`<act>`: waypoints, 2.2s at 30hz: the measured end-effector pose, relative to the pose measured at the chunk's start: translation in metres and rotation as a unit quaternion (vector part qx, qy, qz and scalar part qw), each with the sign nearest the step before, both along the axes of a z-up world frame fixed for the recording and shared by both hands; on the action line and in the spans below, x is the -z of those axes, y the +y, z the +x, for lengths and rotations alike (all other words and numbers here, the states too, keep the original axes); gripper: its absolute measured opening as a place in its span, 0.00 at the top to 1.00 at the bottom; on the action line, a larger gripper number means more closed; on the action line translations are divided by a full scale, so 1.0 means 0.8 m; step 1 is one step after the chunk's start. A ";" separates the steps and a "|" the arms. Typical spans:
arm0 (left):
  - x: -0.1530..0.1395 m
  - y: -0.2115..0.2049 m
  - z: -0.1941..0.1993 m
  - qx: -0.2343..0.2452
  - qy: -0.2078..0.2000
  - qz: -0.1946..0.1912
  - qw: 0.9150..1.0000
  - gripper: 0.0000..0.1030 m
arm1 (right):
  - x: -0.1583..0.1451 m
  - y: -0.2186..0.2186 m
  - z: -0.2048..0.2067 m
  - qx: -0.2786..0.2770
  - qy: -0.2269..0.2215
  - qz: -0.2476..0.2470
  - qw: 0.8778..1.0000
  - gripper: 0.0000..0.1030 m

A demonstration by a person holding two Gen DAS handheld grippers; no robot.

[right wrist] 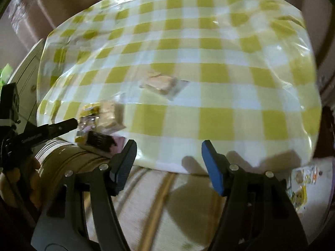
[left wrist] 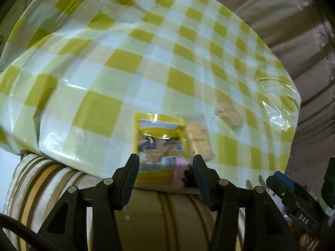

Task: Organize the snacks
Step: 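Move both open tools back to the remaining snacks on the table, then grasp the yellow nut packet with the left tool while the right tool grasps a clear cookie packet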

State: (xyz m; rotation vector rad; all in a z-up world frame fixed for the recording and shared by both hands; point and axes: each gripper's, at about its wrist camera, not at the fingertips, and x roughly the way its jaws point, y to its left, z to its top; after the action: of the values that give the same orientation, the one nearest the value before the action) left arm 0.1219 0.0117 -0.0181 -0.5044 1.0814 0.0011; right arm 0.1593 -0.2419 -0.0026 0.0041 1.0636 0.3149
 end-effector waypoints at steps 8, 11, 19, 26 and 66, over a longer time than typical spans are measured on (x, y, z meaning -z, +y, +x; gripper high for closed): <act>0.006 0.023 -0.009 -0.036 0.000 -0.012 0.999 0.44 | 0.016 0.086 0.026 -0.065 0.010 -0.016 0.998 0.34; 0.011 0.034 -0.012 -0.053 0.000 -0.024 0.998 0.44 | 0.021 0.111 0.033 -0.086 0.010 -0.022 0.996 0.34; 0.017 0.041 -0.011 -0.059 -0.004 -0.040 0.997 0.44 | 0.044 0.147 0.050 -0.105 0.028 -0.052 0.993 0.34; 0.020 0.042 -0.009 -0.059 -0.002 -0.047 0.997 0.43 | 0.059 0.162 0.061 -0.113 0.037 -0.070 0.990 0.34; 0.036 -0.068 0.073 0.028 0.065 0.165 0.984 0.32 | 0.041 0.039 0.054 -0.001 -0.002 -0.009 1.000 0.62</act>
State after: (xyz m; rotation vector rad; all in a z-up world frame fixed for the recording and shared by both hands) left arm 0.1803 -0.0425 -0.0467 -0.1771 1.1951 0.1628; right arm 0.2025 -0.2104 -0.0353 -0.0126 1.0630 0.3074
